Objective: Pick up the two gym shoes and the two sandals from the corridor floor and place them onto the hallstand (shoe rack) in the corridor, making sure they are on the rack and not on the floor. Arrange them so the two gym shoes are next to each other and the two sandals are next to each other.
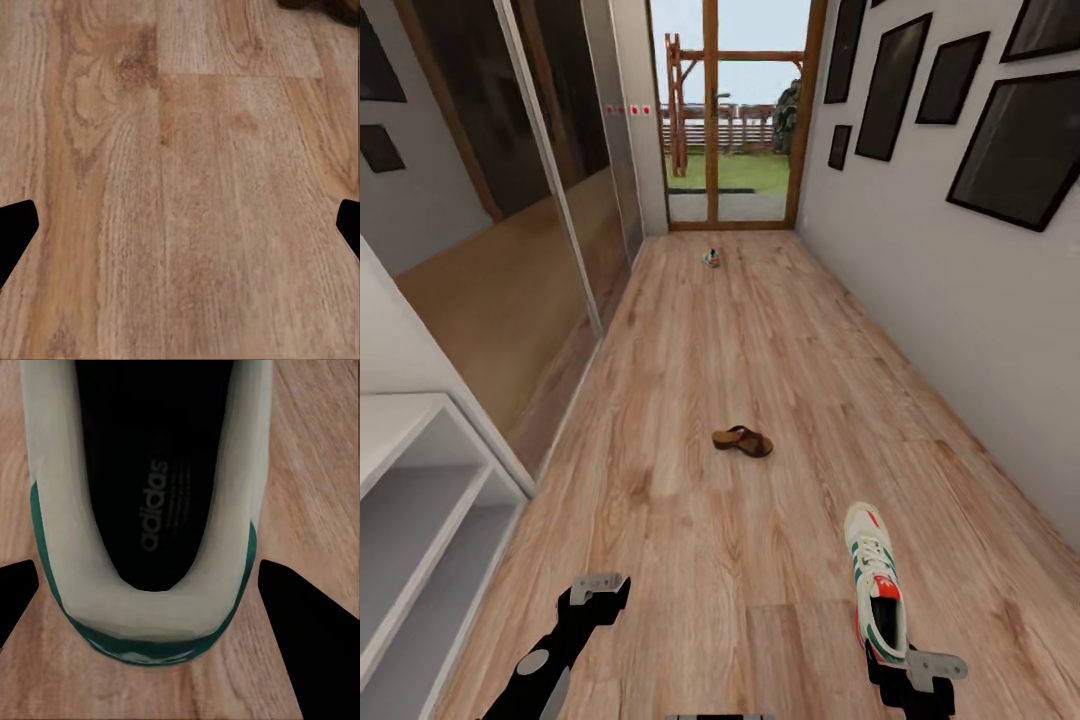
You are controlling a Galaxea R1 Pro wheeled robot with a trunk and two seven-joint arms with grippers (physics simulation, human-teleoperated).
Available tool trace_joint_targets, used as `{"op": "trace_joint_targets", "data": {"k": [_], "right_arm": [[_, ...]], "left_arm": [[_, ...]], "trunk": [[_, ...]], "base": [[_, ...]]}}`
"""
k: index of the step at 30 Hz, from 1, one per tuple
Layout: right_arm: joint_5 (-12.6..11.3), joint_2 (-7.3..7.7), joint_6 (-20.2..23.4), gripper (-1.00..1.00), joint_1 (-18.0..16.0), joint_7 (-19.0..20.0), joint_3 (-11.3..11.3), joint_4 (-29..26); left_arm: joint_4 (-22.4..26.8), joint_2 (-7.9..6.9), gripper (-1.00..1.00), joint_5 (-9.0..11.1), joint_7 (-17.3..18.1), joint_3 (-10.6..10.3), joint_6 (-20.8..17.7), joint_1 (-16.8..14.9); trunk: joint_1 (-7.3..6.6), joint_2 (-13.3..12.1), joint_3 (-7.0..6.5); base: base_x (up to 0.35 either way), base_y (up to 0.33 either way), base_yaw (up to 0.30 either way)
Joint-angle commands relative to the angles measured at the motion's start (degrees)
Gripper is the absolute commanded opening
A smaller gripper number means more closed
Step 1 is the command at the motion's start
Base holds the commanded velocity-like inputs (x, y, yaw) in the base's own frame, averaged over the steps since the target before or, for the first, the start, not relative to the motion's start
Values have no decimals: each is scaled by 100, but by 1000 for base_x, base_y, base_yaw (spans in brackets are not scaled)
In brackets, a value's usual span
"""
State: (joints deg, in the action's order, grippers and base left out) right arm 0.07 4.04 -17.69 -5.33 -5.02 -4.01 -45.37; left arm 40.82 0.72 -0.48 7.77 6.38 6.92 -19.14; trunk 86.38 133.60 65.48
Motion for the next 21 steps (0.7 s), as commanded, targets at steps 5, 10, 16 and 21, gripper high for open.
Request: {"op": "trace_joint_targets", "data": {"k": [5,10,16,21], "right_arm": [[2,3,-16,-100,-4,-16,6,2],[1,5,-16,-100,-4,-16,6,-1],[2,24,-16,-100,-5,-16,-2,6],[-5,17,-16,-100,-4,-16,2,-6]], "left_arm": [[0,0,100,-5,81,39,12,-2],[4,-1,100,-5,92,39,12,-2],[5,6,100,-5,93,39,12,-2],[5,13,100,-5,93,39,12,-2]], "trunk": [[2,1,4],[2,1,4],[2,1,4],[2,1,4]], "base": [[310,156,-248],[256,225,-238],[267,212,-48],[323,115,-3]]}}
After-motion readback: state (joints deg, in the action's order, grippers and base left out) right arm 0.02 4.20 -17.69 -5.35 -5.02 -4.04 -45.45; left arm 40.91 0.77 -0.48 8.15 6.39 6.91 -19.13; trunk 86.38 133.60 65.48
